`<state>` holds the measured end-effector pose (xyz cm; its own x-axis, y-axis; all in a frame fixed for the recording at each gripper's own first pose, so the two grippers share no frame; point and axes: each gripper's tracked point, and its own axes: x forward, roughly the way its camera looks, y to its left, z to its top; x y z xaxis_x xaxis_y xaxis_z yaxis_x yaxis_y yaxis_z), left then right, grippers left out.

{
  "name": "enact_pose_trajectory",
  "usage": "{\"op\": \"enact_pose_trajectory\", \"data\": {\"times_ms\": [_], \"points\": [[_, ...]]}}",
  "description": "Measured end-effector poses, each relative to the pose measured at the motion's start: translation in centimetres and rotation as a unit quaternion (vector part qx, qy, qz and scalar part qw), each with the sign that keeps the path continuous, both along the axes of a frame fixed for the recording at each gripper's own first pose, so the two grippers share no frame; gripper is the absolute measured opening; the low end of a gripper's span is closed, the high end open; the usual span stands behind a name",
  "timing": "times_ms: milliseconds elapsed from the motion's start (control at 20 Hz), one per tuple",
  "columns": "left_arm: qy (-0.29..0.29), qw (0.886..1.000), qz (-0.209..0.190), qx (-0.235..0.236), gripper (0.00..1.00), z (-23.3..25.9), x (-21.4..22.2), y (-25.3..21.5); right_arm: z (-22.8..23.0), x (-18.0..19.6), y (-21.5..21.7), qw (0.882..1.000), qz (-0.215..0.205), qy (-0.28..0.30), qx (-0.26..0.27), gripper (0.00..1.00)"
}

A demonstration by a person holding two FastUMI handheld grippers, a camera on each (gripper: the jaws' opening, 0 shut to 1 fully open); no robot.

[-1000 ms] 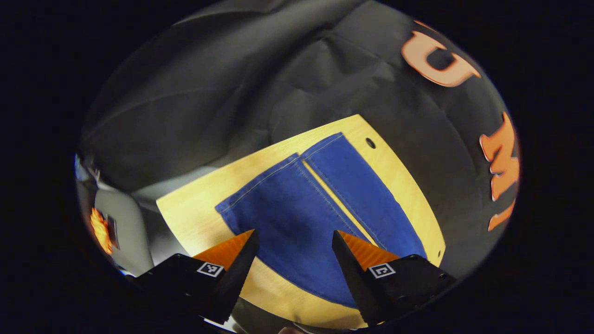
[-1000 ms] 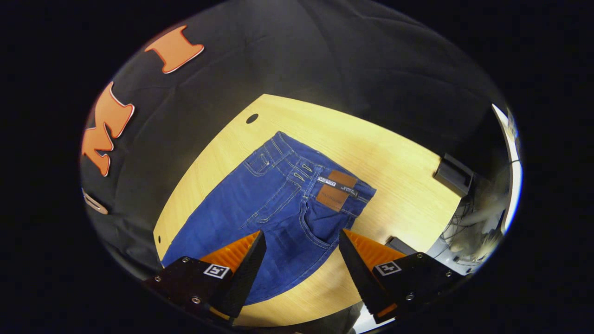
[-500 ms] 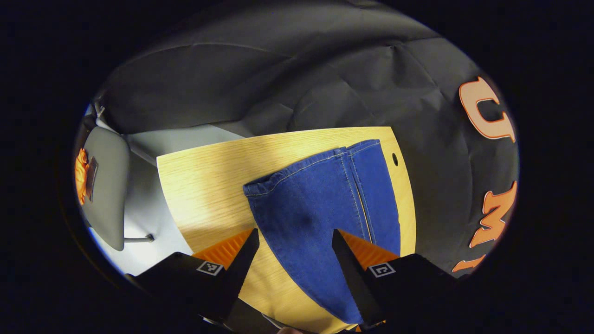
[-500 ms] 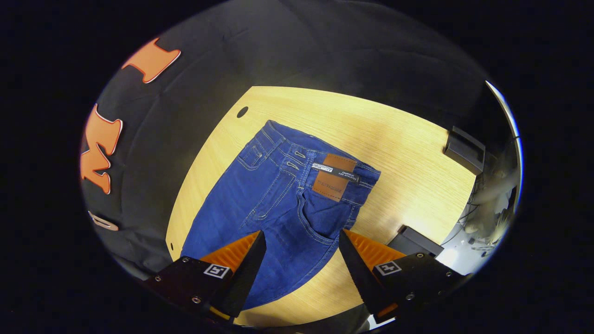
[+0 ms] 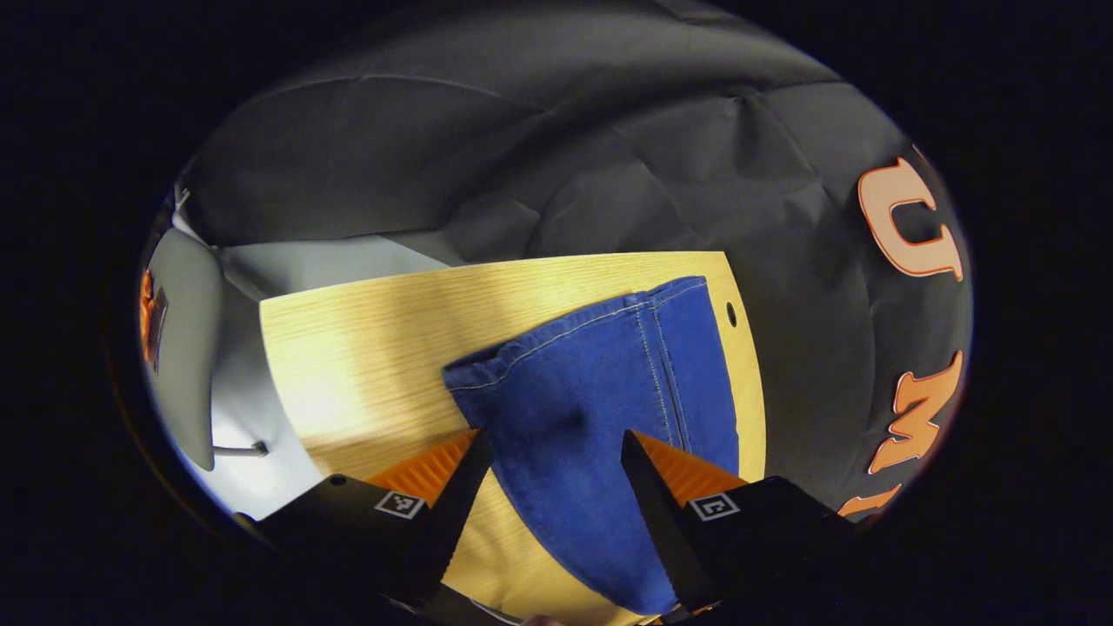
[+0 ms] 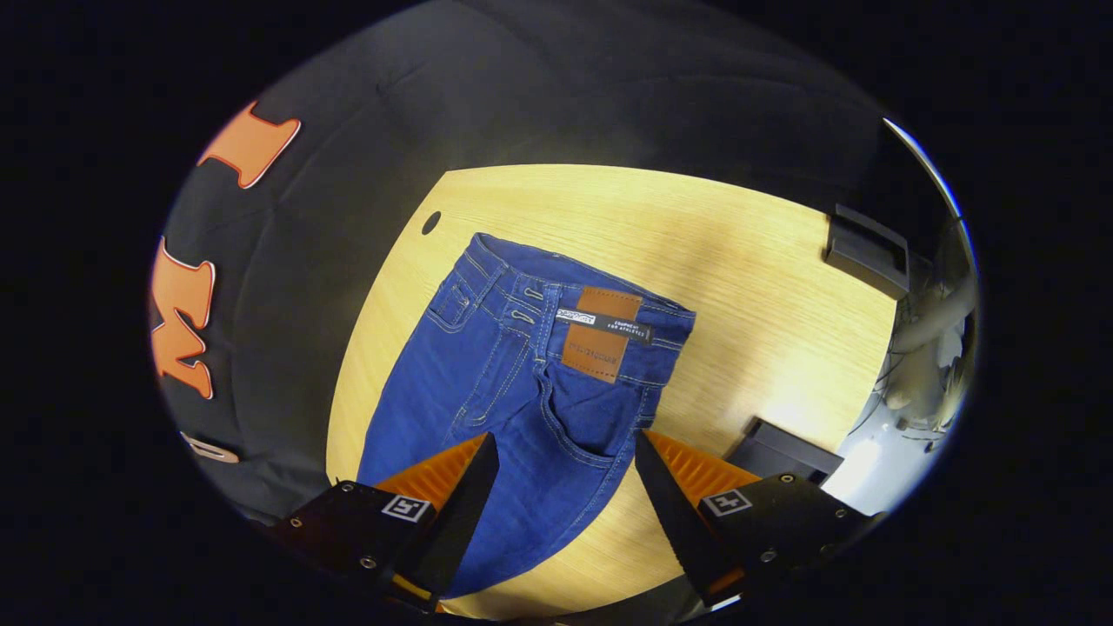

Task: Grasp the waist and the cuffs of the jeans and fold them to make the two legs overlap; first hold the waist and fold one-third of the jeans toward the cuffs, then hold the cuffs and fold the remaining one-third in the same direction to finish folding.

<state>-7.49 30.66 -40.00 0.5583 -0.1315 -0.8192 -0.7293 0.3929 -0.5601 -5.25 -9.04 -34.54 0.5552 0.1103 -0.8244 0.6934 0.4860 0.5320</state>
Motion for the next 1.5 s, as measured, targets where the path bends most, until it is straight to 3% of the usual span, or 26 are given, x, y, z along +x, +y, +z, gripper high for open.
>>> {"op": "enact_pose_trajectory", "data": {"times_ms": [150,350,550,800,900,1000,1150,1250,1300,1500], "points": [[-0.010,1.000,-0.019,0.005,0.91,-0.3,1.7,-0.1,-0.2,0.2,0.7,1.000,-0.008,-0.005,0.018,0.98],[0.002,0.997,-0.077,0.002,0.89,-0.3,1.8,-0.6,-0.1,0.2,0.8,1.000,-0.011,-0.005,0.024,0.98],[-0.004,0.998,-0.063,-0.030,0.88,-0.5,2.7,0.1,0.1,0.9,0.6,1.000,-0.014,-0.013,0.023,0.98],[-0.007,0.997,-0.075,-0.032,0.86,-1.4,3.5,0.7,-0.1,1.8,0.7,0.999,-0.018,-0.010,0.028,0.98],[0.004,0.996,-0.081,-0.022,0.72,-2.1,4.2,0.2,-0.4,1.9,0.9,0.999,-0.013,-0.006,0.029,0.98],[0.035,0.995,-0.088,-0.003,0.66,-2.7,3.9,0.2,-0.6,1.9,1.0,1.000,-0.015,-0.004,0.028,0.98],[0.050,0.995,-0.086,0.007,0.13,-3.1,4.1,0.4,-0.7,1.8,1.0,0.999,-0.017,-0.007,0.032,0.98],[0.043,0.996,-0.082,0.013,0.14,-1.9,3.0,0.7,-0.6,1.3,0.6,0.999,-0.022,-0.007,0.036,0.98],[0.041,0.996,-0.080,0.016,0.03,-3.3,4.2,0.6,-0.6,1.0,0.4,0.999,-0.025,-0.006,0.040,0.98],[0.040,0.995,-0.081,0.029,0.05,-2.8,3.6,0.9,-1.3,-0.9,-0.6,0.998,-0.038,0.005,0.043,0.97]]}}
